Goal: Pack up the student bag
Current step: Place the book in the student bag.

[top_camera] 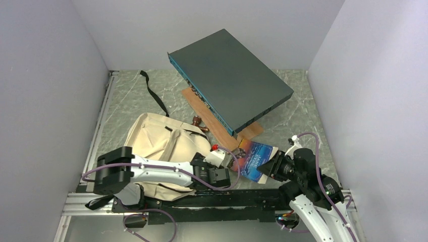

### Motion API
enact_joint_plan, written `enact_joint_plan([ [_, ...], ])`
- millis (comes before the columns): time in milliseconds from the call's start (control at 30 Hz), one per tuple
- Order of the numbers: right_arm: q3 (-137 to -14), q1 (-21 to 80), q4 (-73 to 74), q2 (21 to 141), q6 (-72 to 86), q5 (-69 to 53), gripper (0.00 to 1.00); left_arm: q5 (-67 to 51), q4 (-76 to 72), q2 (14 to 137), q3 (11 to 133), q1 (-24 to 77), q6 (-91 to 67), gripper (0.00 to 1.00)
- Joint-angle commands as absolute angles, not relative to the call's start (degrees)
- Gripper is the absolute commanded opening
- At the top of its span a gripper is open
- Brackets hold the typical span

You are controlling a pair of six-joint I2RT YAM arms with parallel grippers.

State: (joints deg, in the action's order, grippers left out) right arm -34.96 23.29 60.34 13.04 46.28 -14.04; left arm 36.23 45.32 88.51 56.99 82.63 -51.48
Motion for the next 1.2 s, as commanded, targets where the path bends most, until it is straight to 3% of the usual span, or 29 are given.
enact_joint_plan([
  [0, -36.21, 23.39, 50.53, 12.48, 46.39, -16.41, 0.00, 42.02, 52.93, 91.39, 60.36, 83.87, -58.78, 0.78],
  [67, -36.02, 23.42, 50.58, 12.39, 46.21, -17.07, 0.00, 43.72, 55.92, 90.94, 60.43, 83.92, -60.46, 0.66],
  [167, -36.64, 23.36, 52.11, 13.35, 43.26, -19.46, 0.00, 45.14, 59.46, 88.01, 61.19, 84.01, -61.92, 0.39],
  [267, -39.33, 23.42, 54.84, 16.24, 38.91, -23.36, 0.00, 43.96, 56.27, 79.18, 58.88, 83.98, -59.31, 0.26],
  [467, -36.46, 23.38, 42.51, 18.84, 45.98, -49.20, 0.00, 41.42, 40.18, 55.22, 48.03, 83.85, -53.40, 0.01],
  [600, -28.59, 23.40, 20.67, 16.90, 64.37, -58.98, 0.00, 42.16, 34.82, 42.22, 41.88, 82.70, -51.40, 0.00],
  [767, -16.77, 23.74, -12.13, 20.14, 84.78, -61.56, 0.00, 40.54, 34.08, 35.48, 40.44, 80.99, -47.98, 0.00],
  [1000, -11.21, 30.03, -39.88, 35.24, 91.75, -52.70, 0.00, 38.20, 33.05, 33.09, 43.57, 80.84, -42.22, 0.00],
  [1167, -14.05, 38.31, -44.12, 45.41, 86.19, -46.12, 0.00, 36.41, 33.99, 33.37, 45.66, 80.75, -40.13, 0.00],
])
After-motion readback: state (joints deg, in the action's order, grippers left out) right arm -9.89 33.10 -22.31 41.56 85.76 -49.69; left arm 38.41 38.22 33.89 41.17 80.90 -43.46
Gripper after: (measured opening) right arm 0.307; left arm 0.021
